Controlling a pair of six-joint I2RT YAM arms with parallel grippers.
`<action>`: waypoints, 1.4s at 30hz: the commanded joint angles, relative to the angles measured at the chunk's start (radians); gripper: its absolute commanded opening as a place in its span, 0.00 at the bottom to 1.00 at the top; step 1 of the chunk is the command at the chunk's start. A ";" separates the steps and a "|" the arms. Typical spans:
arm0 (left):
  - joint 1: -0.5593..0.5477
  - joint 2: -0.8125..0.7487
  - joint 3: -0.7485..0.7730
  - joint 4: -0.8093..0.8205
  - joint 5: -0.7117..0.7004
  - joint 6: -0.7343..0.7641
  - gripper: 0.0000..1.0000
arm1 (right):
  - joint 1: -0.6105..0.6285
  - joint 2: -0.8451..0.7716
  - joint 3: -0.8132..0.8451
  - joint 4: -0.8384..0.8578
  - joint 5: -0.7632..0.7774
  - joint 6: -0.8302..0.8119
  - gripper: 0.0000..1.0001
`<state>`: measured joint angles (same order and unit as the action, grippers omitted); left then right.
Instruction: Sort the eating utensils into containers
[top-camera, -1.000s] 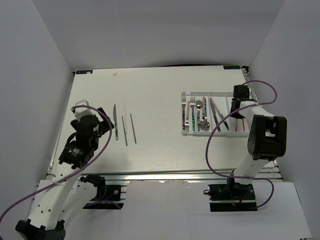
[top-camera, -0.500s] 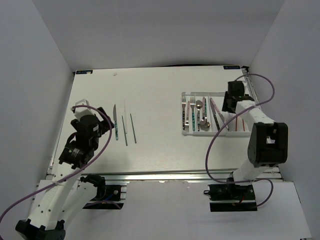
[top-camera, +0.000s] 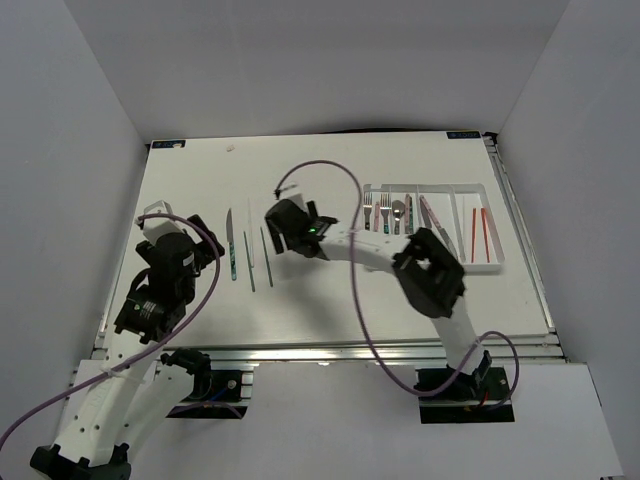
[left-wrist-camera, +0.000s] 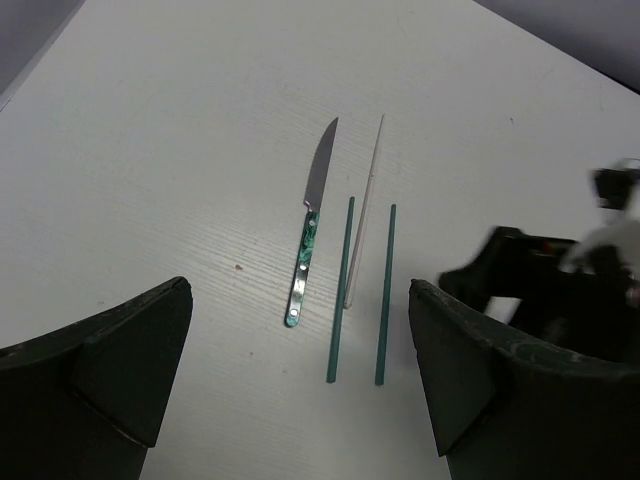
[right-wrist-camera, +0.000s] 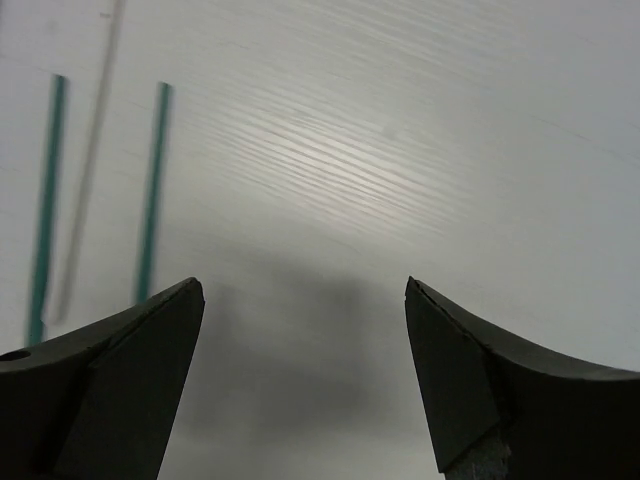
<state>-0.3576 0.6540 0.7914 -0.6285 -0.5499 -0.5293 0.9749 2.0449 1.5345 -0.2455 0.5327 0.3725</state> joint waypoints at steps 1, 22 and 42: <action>-0.006 -0.011 0.002 -0.007 -0.027 -0.009 0.98 | 0.074 0.196 0.256 -0.173 0.049 0.066 0.86; -0.011 -0.028 0.000 -0.004 -0.015 -0.006 0.98 | 0.139 0.282 0.210 -0.259 -0.175 0.216 0.32; -0.026 -0.047 0.000 -0.004 -0.021 -0.009 0.98 | -0.123 -0.294 -0.143 -0.159 -0.255 -0.049 0.00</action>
<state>-0.3767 0.6193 0.7914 -0.6285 -0.5613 -0.5327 0.9535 1.9041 1.4540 -0.3935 0.2276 0.4107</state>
